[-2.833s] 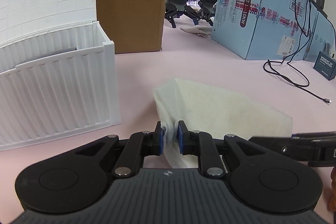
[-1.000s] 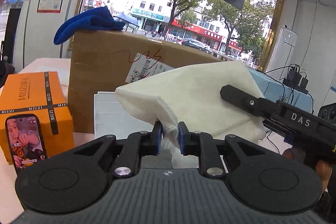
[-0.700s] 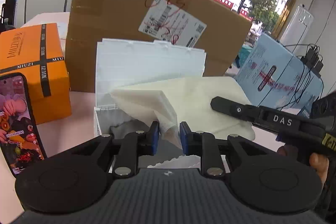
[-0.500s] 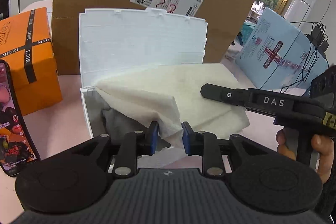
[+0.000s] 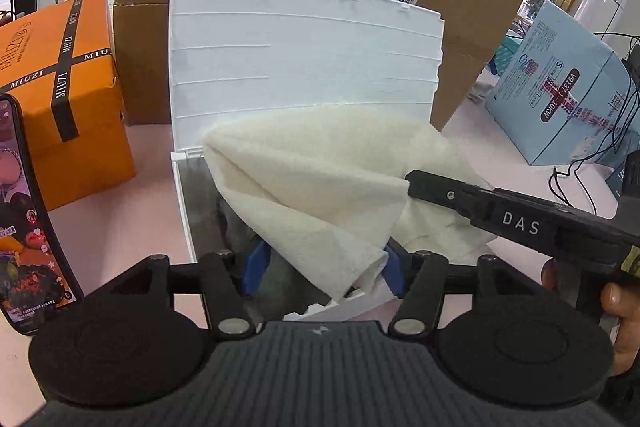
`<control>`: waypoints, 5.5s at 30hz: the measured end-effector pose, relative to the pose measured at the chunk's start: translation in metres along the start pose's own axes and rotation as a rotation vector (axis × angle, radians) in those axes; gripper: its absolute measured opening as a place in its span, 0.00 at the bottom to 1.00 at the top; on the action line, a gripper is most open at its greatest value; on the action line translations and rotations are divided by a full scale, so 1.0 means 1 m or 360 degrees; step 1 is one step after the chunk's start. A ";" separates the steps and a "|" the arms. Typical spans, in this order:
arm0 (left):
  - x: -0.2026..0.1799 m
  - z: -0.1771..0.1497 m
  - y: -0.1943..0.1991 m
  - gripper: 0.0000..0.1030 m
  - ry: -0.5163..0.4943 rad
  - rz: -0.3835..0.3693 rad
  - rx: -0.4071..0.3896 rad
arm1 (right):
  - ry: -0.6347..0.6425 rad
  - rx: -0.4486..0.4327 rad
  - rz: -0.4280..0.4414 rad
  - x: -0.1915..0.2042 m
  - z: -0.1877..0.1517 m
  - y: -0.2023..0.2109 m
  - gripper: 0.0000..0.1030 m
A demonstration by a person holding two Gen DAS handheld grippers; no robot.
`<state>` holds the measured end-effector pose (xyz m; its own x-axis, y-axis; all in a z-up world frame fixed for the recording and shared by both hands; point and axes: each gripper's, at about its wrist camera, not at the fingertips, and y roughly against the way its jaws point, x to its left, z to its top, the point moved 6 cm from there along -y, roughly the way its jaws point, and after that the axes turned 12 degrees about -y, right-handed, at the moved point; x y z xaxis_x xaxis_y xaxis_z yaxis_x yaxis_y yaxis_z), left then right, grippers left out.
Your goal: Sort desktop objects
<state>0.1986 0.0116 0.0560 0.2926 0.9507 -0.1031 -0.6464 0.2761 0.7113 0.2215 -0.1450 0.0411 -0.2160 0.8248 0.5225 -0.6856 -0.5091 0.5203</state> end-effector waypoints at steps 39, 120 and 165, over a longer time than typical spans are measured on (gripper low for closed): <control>0.006 0.009 -0.022 0.63 0.0017 -0.0012 -0.0110 | 0.0247 0.0076 -0.0132 0.019 0.009 -0.026 0.24; -0.003 0.023 0.032 0.85 -0.0141 0.0174 -0.0361 | 0.0157 -0.0308 -0.0465 -0.038 -0.039 0.089 0.04; 0.024 0.024 0.011 0.83 0.0057 -0.0100 -0.0739 | -0.0508 -0.0586 0.0455 -0.110 0.015 0.083 0.52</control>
<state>0.2152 0.0336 0.0779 0.3218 0.9322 -0.1657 -0.8776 0.3593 0.3174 0.1987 -0.2818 0.0372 -0.2471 0.5221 0.8163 -0.8403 -0.5349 0.0878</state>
